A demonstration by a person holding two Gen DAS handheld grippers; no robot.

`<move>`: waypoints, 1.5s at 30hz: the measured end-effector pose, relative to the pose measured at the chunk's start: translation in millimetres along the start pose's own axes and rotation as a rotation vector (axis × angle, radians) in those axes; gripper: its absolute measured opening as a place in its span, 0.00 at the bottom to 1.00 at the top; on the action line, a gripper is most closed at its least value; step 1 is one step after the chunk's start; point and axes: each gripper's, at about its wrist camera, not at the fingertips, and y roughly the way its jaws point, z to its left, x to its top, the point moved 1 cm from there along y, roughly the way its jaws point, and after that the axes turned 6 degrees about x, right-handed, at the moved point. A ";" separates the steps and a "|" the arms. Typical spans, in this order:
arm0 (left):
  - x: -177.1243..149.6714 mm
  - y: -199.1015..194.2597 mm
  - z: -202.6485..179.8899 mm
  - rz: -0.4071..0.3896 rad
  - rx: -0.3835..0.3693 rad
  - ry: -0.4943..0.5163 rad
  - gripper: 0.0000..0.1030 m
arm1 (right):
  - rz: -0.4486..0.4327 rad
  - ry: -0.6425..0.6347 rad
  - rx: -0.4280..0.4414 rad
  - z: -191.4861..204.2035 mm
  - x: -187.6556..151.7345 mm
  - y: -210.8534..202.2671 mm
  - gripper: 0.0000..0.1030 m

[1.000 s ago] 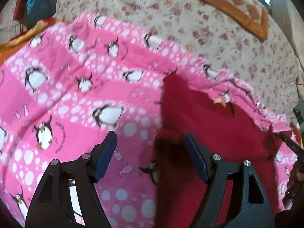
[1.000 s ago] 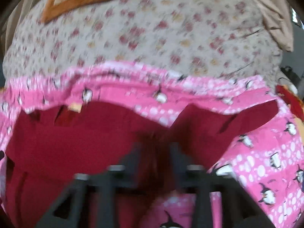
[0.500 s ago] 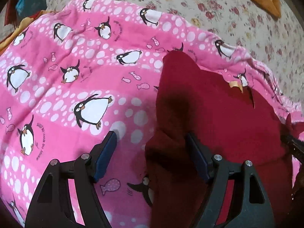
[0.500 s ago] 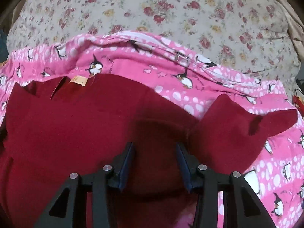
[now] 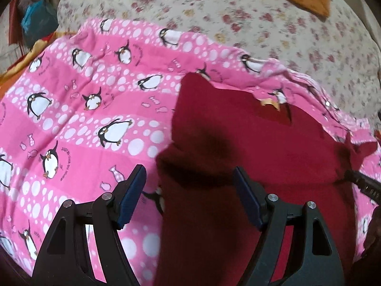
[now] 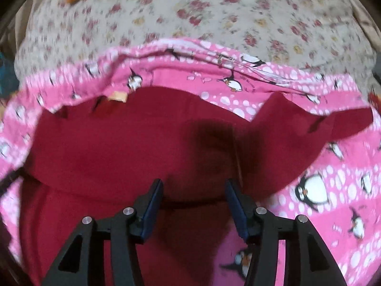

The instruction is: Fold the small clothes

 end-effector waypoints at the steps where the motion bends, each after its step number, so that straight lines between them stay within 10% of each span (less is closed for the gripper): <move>1: -0.9 -1.7 -2.5 -0.003 0.002 0.004 0.74 | -0.006 0.009 0.006 -1.4 -1.9 -5.2 0.52; 13: 2.6 2.8 -19.9 -0.029 0.048 0.045 0.74 | -0.135 -0.015 0.059 3.6 -3.5 -25.0 0.61; 24: 10.7 57.2 6.1 0.075 0.078 -0.037 0.77 | 0.006 -0.035 -0.003 3.6 2.9 24.8 0.61; 45: -0.2 14.1 -6.5 0.007 0.095 -0.008 0.77 | 0.013 -0.063 -0.003 9.6 -1.0 16.1 0.67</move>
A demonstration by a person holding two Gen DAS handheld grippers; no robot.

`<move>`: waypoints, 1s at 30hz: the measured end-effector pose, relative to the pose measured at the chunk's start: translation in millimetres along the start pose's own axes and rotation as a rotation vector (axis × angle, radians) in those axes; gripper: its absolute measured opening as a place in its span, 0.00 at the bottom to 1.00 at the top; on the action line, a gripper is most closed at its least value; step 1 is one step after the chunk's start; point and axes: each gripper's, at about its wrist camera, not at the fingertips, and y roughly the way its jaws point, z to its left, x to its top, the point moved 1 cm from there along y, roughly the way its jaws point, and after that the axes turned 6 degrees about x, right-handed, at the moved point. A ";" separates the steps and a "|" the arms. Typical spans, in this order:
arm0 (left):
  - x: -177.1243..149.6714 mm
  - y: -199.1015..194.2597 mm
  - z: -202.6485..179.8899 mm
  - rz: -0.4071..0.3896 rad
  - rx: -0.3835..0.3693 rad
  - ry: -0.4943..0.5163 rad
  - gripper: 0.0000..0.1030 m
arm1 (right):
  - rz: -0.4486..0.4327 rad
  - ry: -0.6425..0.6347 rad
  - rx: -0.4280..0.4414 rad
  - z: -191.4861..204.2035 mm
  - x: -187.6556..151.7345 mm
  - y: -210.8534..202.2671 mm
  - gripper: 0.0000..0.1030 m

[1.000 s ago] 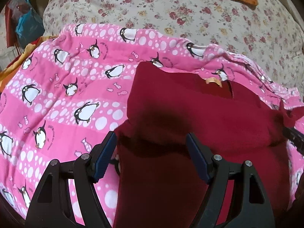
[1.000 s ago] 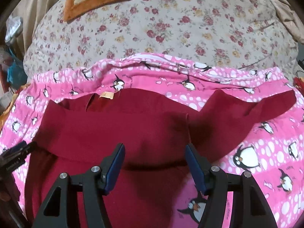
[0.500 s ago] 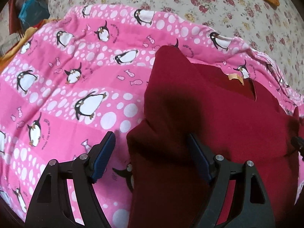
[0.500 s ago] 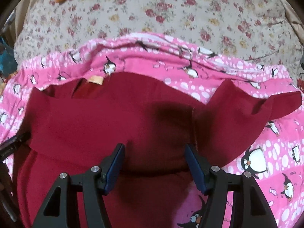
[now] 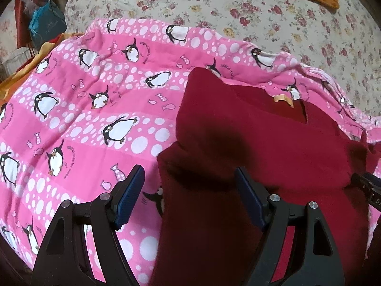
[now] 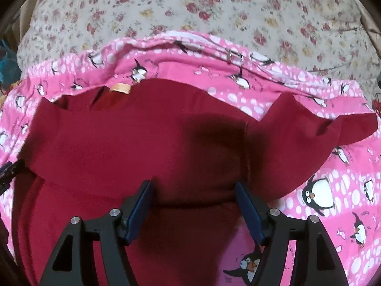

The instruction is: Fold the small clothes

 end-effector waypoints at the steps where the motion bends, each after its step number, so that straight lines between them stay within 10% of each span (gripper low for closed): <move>1: -0.5 -1.4 -1.9 -0.001 -0.014 0.000 0.77 | -0.005 0.006 0.010 -1.4 -0.6 -1.5 0.67; 10: -5.5 4.3 -28.9 0.034 -0.116 0.027 0.77 | -0.057 0.090 0.054 -26.6 3.7 -36.2 0.67; 17: -13.5 12.3 -33.3 0.025 -0.155 0.042 0.77 | -0.155 0.401 -0.051 -149.4 32.9 -78.5 0.67; 27: -18.7 16.3 -37.1 -0.003 -0.167 0.059 0.82 | -0.141 0.605 -0.054 -235.2 69.7 -30.3 0.67; 28: -19.1 16.9 -38.8 -0.003 -0.162 0.069 0.83 | -0.124 0.611 -0.055 -240.2 70.7 -21.7 0.65; 30: -19.7 17.3 -40.3 -0.004 -0.156 0.083 0.84 | -0.091 0.637 -0.030 -250.5 68.0 -4.1 0.12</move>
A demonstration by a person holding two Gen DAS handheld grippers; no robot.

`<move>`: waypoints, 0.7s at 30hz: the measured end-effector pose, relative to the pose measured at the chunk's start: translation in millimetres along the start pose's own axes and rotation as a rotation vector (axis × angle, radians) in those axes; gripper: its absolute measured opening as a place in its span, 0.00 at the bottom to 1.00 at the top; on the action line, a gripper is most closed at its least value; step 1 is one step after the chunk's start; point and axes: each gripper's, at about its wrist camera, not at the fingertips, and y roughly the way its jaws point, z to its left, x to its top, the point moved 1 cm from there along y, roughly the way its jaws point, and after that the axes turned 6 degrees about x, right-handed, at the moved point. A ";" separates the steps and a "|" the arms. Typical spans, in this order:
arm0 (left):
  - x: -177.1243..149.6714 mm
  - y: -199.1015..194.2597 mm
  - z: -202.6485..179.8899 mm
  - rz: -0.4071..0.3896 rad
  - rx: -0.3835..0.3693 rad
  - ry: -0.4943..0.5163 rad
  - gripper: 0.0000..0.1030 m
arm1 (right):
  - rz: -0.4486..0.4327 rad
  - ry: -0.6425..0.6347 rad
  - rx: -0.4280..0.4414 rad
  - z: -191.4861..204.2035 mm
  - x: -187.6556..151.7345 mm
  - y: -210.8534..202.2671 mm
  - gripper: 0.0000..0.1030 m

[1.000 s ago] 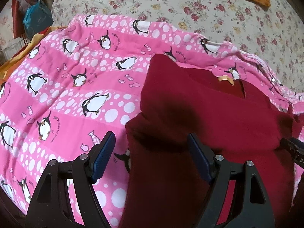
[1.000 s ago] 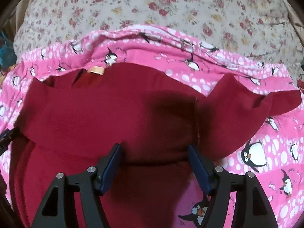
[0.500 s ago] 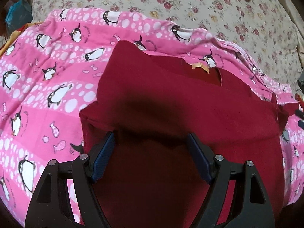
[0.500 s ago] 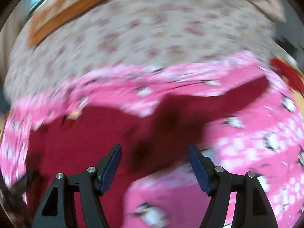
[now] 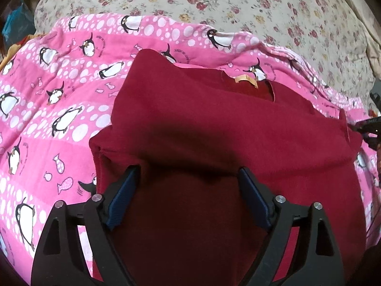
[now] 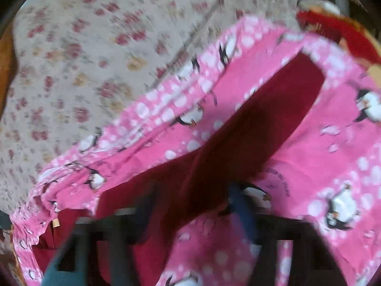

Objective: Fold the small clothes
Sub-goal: 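Grasp the other shirt side with the right gripper, fold it over the first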

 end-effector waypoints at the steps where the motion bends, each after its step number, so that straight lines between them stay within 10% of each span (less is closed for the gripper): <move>1: 0.0 0.4 -0.8 0.001 0.003 0.005 0.84 | 0.016 0.020 0.017 -5.1 -1.4 1.9 0.07; 7: -0.7 0.5 -1.0 -0.004 0.006 0.007 0.85 | -0.119 -0.071 0.089 -18.6 -23.2 -78.9 0.07; 11: -0.5 0.7 -0.9 -0.004 0.004 0.006 0.85 | -0.038 -0.052 0.079 -59.5 -41.9 -80.0 0.07; 17: -0.7 1.9 -3.7 -0.004 0.021 0.020 0.87 | -0.139 0.159 0.144 -122.8 -48.6 -93.3 0.50; 21: -1.4 2.8 -4.4 -0.005 0.028 0.026 0.87 | -0.187 0.147 0.194 -122.5 -29.7 -88.3 0.50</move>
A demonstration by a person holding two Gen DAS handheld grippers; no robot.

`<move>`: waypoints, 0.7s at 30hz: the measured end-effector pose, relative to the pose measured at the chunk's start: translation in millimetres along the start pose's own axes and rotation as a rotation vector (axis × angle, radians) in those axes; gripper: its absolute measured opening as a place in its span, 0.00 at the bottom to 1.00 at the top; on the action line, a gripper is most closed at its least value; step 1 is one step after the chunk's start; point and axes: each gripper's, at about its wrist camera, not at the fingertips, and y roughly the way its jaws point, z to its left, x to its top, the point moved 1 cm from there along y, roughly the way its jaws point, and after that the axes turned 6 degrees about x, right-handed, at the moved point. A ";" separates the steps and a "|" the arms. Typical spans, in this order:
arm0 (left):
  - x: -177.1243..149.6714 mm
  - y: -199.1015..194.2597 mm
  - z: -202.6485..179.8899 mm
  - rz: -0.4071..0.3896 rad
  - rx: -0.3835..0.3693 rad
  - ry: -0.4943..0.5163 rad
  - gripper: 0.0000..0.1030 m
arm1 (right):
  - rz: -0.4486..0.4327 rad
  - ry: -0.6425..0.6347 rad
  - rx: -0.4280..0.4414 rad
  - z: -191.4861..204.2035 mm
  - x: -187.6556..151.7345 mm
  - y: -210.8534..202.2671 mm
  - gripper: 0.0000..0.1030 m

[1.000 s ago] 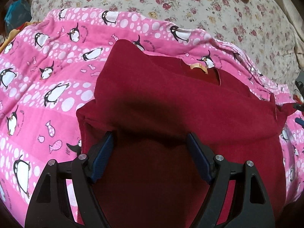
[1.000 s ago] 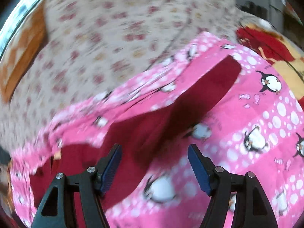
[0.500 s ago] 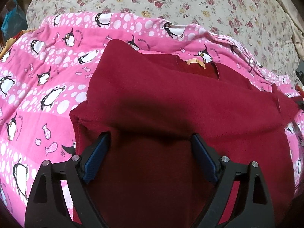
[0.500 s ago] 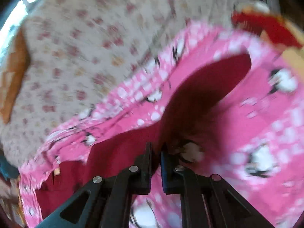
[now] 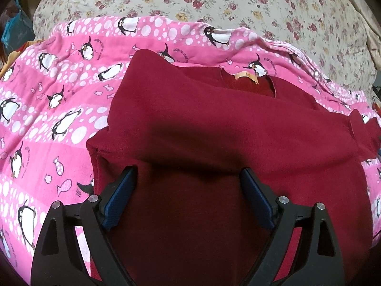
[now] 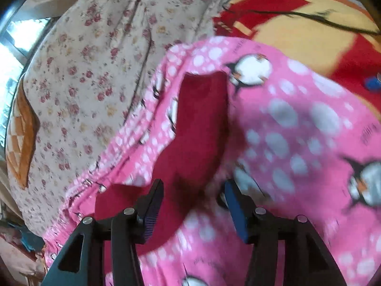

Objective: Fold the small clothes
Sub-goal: 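Grasp the other shirt side with the right gripper, fold it over the first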

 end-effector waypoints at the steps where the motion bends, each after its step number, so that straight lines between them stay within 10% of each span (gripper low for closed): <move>1: 0.0 0.2 0.1 0.001 -0.001 0.000 0.87 | -0.006 -0.019 0.000 2.8 3.4 4.8 0.50; 4: 0.1 1.0 -0.5 0.004 -0.003 0.001 0.88 | -0.007 -0.062 -0.070 7.6 13.2 28.6 0.41; 6: 0.7 1.2 -0.6 0.007 -0.008 0.001 0.88 | 0.004 -0.033 -0.067 5.3 19.8 34.5 0.07; 13: 15.6 -19.8 19.4 0.015 -0.095 -0.055 0.88 | -0.125 -0.142 0.003 50.9 37.9 -42.2 0.07; 21: 44.2 -52.3 75.1 -0.049 -0.126 -0.216 0.88 | -0.035 -0.503 0.224 214.1 -18.8 -60.6 0.07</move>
